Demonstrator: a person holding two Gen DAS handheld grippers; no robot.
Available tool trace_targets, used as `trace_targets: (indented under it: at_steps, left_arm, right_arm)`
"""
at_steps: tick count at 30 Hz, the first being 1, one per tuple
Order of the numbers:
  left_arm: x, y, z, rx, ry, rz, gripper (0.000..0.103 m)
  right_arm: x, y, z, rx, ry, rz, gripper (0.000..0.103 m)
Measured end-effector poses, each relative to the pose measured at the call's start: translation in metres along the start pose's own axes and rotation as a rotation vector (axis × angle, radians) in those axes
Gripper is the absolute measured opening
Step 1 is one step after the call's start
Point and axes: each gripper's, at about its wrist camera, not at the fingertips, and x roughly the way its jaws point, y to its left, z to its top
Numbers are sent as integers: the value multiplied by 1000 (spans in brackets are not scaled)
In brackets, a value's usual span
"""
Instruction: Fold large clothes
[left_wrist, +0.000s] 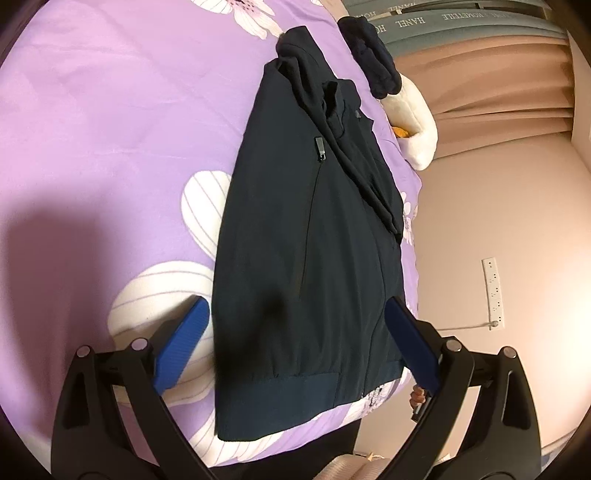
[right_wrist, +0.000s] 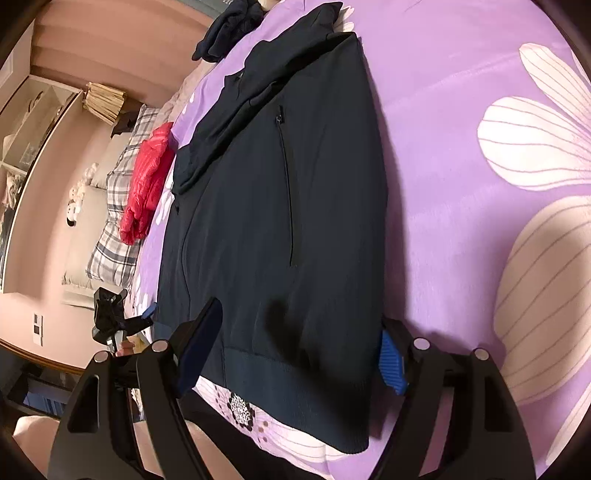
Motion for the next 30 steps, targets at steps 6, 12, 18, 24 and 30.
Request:
trace_targets:
  at_steps: [6, 12, 18, 24, 30]
  left_arm:
    - [25, -6, 6, 6, 56, -35, 97]
    - [48, -15, 26, 9, 73, -75, 97]
    - [42, -17, 8, 39, 109, -88, 96]
    - [27, -12, -22, 38, 152, -90, 96]
    - [40, -19, -28, 30, 137, -74, 96]
  right_arm:
    - [8, 1, 8, 9, -8, 21, 78]
    - [23, -1, 29, 41, -53, 79, 78]
    - [23, 6, 25, 14, -23, 72, 78]
    - [7, 5, 0, 8, 18, 64, 78]
    - [12, 10, -10, 2, 11, 54, 78]
